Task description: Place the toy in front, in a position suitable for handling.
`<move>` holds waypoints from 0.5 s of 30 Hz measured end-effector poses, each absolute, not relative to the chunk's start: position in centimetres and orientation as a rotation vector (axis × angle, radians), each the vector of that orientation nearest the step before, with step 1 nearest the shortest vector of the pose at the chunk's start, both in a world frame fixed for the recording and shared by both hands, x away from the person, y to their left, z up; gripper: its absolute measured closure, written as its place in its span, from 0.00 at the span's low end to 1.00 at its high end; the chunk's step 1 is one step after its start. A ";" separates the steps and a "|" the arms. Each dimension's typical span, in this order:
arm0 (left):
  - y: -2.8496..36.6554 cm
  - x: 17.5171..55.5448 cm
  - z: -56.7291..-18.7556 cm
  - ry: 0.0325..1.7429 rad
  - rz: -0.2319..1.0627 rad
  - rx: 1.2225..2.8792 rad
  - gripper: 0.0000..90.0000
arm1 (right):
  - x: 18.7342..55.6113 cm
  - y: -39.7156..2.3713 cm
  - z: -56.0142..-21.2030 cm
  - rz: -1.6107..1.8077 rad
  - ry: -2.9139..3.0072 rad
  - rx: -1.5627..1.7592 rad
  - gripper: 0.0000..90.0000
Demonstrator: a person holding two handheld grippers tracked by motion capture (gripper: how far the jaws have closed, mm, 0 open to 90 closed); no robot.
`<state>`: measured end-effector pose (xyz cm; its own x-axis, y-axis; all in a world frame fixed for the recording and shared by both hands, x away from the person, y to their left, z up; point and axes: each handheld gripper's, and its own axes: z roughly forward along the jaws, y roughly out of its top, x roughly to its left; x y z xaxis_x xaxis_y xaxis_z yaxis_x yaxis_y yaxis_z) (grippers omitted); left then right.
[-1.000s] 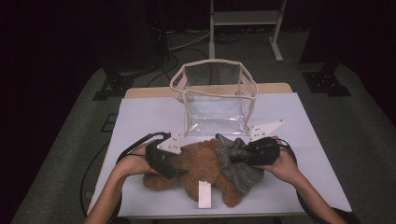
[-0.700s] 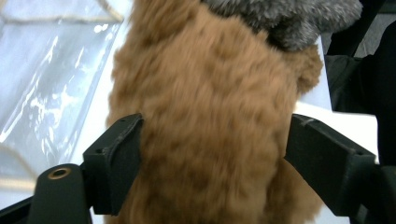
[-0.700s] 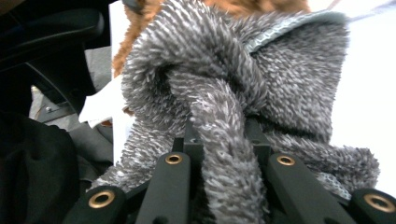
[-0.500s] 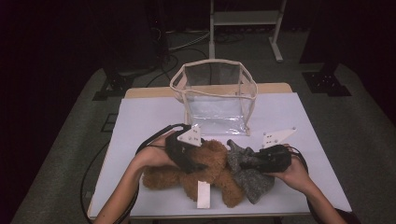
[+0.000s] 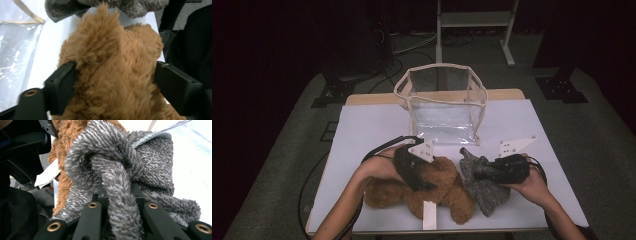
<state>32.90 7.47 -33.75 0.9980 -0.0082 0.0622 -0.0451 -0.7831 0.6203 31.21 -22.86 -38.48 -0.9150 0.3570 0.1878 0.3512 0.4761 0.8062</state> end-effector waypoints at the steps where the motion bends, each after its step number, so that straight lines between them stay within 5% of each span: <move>1: 7.3 33.0 -33.8 -0.031 0.079 2.471 0.12 | 31.2 -22.8 -38.4 1.474 2.689 0.642 0.84; 7: 5.9 34.6 -34.8 0.037 0.043 2.499 0.02 | 31.3 -23.0 -38.3 1.482 2.679 0.646 0.84; 15: 4.2 34.1 -35.9 -0.043 0.030 2.588 0.06 | 31.7 -23.2 -39.2 1.463 2.704 0.675 0.84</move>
